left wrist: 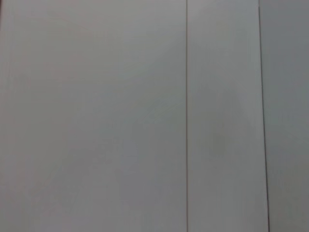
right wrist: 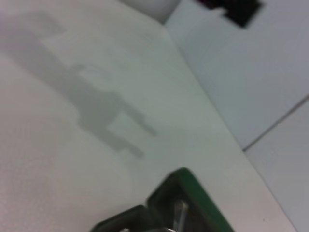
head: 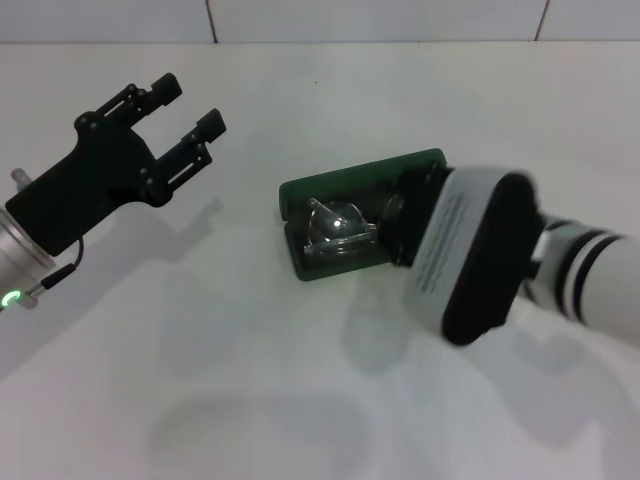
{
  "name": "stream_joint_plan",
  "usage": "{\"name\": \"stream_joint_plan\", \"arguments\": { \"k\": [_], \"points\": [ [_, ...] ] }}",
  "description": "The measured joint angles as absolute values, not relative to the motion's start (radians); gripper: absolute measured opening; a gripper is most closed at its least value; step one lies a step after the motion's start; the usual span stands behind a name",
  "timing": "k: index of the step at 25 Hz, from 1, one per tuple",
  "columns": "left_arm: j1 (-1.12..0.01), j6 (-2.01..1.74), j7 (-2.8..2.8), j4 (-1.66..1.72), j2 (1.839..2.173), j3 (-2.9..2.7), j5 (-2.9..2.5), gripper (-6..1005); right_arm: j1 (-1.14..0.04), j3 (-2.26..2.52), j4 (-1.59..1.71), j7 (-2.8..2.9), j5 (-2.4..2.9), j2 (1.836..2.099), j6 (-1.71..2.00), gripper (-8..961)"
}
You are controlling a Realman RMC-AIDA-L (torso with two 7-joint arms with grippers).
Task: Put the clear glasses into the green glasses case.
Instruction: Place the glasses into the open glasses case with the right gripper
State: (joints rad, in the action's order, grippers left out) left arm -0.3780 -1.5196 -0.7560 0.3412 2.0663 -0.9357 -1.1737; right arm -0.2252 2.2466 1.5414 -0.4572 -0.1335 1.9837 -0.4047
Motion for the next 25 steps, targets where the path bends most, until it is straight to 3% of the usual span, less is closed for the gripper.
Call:
{"name": "stream_joint_plan", "arguments": {
  "k": [4, 9, 15, 25],
  "points": [
    [-0.388, -1.511, -0.756, 0.342, 2.066, -0.936, -1.174, 664, -0.231, 2.152, 1.515, -0.661, -0.401, 1.979, -0.421, 313],
    [-0.393, -1.511, -0.755, 0.342, 2.066, -0.936, -1.171, 664, -0.287, 2.061, 1.423, -0.884, -0.643, 2.005, -0.502, 312],
    [-0.392, -1.511, -0.755, 0.342, 2.066, -0.936, -1.172, 664, -0.343, 2.037, 1.356, -0.936, -0.706, 2.013, -0.539, 311],
    [-0.391, -1.511, -0.756, 0.342, 2.066, -0.936, -1.173, 663, -0.289, 1.983, 1.398, -1.022, -0.771, 2.011, -0.52, 310]
  ]
}}
